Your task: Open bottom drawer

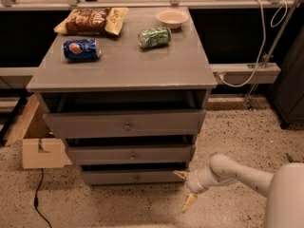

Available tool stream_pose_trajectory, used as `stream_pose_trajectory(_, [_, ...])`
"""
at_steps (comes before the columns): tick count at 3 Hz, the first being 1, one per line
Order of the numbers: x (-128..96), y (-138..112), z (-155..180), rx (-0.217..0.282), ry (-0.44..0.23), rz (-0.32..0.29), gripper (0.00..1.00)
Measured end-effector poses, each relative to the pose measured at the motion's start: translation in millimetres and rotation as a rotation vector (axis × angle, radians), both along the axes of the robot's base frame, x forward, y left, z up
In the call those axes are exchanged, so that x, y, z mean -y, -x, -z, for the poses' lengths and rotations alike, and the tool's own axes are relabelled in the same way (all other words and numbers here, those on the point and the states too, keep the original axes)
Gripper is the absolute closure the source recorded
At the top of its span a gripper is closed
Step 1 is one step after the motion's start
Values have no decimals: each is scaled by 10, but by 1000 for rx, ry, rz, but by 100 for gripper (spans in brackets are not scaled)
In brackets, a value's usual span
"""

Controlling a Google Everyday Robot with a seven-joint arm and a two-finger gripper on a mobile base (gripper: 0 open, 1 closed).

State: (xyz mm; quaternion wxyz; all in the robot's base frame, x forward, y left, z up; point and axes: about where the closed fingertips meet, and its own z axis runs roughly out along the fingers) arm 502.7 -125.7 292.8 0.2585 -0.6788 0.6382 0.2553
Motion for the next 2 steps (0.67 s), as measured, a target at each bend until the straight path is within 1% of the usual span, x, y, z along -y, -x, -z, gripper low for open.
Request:
stream_pose_trajectory(1, [-128, -161, 350, 54, 41, -54, 0])
stream_pose_trajectory(2, [-263, -315, 615, 98, 88, -81, 0])
